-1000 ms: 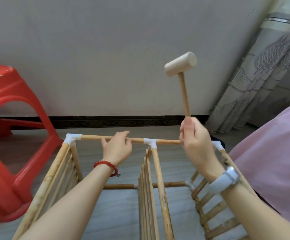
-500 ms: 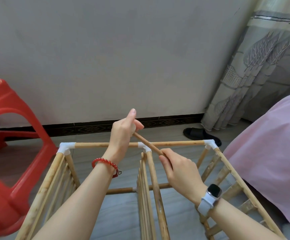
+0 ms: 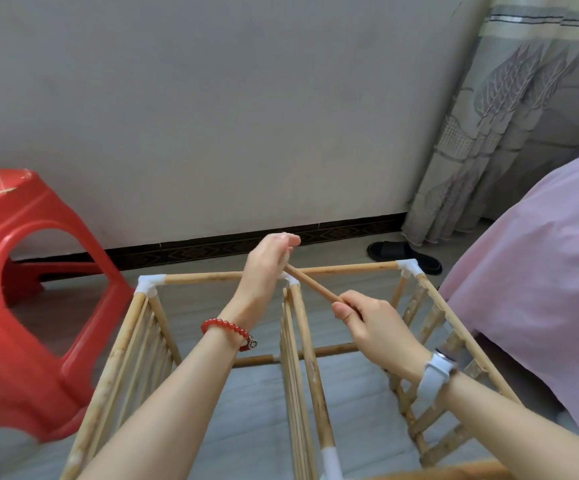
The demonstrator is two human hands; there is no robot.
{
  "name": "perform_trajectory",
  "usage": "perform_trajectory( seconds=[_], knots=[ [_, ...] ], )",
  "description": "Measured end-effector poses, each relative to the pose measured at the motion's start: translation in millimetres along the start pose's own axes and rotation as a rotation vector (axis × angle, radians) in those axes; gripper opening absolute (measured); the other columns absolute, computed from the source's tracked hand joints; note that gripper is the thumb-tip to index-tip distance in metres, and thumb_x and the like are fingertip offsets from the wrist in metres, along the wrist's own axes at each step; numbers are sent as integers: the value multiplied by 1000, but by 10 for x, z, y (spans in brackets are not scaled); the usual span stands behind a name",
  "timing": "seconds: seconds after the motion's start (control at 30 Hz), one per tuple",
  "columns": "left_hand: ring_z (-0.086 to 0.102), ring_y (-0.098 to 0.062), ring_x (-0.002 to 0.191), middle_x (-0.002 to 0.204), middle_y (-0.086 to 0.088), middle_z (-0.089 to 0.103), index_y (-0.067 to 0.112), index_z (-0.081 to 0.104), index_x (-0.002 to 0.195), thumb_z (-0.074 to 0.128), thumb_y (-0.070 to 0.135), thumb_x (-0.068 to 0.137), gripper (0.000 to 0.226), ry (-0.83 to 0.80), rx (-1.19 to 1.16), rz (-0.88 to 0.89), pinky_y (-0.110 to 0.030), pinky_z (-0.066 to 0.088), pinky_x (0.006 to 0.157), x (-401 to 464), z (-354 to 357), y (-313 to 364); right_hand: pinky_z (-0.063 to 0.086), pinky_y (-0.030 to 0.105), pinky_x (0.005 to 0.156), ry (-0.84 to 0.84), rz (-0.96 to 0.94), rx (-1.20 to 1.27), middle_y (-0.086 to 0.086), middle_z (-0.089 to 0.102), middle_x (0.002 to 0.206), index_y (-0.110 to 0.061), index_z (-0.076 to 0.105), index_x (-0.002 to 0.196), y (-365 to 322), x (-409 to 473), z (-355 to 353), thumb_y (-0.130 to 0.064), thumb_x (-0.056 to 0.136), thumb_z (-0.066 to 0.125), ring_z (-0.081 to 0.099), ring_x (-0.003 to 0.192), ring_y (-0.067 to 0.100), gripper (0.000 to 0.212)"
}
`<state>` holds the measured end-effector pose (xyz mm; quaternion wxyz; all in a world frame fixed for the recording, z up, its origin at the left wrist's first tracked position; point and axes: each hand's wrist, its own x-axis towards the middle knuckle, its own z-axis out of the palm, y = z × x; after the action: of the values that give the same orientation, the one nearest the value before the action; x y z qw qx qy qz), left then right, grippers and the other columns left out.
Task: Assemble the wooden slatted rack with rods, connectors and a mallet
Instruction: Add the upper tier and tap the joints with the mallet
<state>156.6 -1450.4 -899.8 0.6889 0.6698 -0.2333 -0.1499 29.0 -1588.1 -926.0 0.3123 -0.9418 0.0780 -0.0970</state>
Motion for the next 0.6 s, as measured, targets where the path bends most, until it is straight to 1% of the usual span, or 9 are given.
perform_trajectory(
  seconds=[0.03, 0.1, 0.2, 0.27, 0.33, 0.37, 0.43, 0.5, 0.6],
  knots=[
    [46, -7, 120, 129, 0, 55, 17, 60, 119, 39, 32, 99, 33, -68, 131, -55, -32, 33, 109, -84, -7, -78, 45, 34, 62, -65, 43, -72, -8, 53, 65, -36, 46, 80, 68, -70, -18, -35, 98, 41, 53, 62, 11, 19],
    [37, -4, 127, 142, -4, 41, 9, 43, 138, 25, 31, 104, 44, -143, 396, -172, -24, 24, 108, -290, -113, -254, 44, 33, 63, -153, 137, -204, -7, 55, 69, -35, 40, 77, 201, -226, -29, -38, 98, 39, 56, 68, 14, 21],
    [12, -18, 145, 156, -1, 19, 21, 30, 146, 31, 46, 100, 53, 10, 864, -338, -49, 10, 117, -597, -649, -461, 43, 36, 68, -141, 205, -220, -6, 57, 72, -30, 42, 76, 165, -332, 46, -40, 97, 41, 57, 75, 19, 23],
    [9, -24, 145, 156, -5, 14, 22, 29, 144, 42, 45, 95, 55, 122, 1094, -418, -54, 13, 113, -850, -1101, -549, 37, 36, 64, -138, 225, -143, -4, 53, 69, -23, 41, 70, -3, -340, 226, -38, 96, 44, 52, 74, 22, 31],
    [20, -31, 140, 152, -13, 19, 14, 29, 140, 49, 39, 92, 57, 204, 1091, -539, -50, 24, 109, -1132, -1449, -628, 31, 34, 58, -149, 261, -113, -3, 52, 68, -21, 39, 68, -150, -343, 441, -35, 97, 44, 50, 74, 24, 33],
    [30, -34, 134, 146, -18, 27, 9, 33, 134, 51, 35, 92, 52, 228, 1031, -610, -46, 32, 104, -1298, -1587, -658, 31, 33, 55, -133, 269, -115, -3, 53, 70, -22, 39, 70, -217, -353, 545, -35, 97, 44, 51, 75, 25, 30],
    [52, -34, 108, 123, -20, 51, 3, 42, 119, 49, 27, 94, 35, 228, 904, -688, -36, 41, 85, -1518, -1697, -730, 34, 32, 55, -44, 288, -110, -2, 59, 77, -22, 43, 81, -260, -348, 654, -36, 97, 44, 55, 76, 25, 21],
    [57, -31, 91, 104, -17, 58, 3, 45, 113, 43, 22, 97, 25, 248, 849, -696, -35, 43, 75, -1685, -1751, -803, 40, 32, 57, 24, 323, -90, 1, 58, 85, -20, 46, 89, -296, -345, 749, -34, 96, 45, 56, 75, 21, 16],
    [58, -38, 98, 102, -20, 60, 2, 45, 109, 39, 23, 99, 24, 337, 870, -665, -40, 45, 79, -1724, -1763, -865, 39, 30, 56, -45, 412, -140, 3, 55, 91, -17, 48, 98, -304, -309, 846, -39, 95, 47, 55, 76, 20, 22]
  ],
)
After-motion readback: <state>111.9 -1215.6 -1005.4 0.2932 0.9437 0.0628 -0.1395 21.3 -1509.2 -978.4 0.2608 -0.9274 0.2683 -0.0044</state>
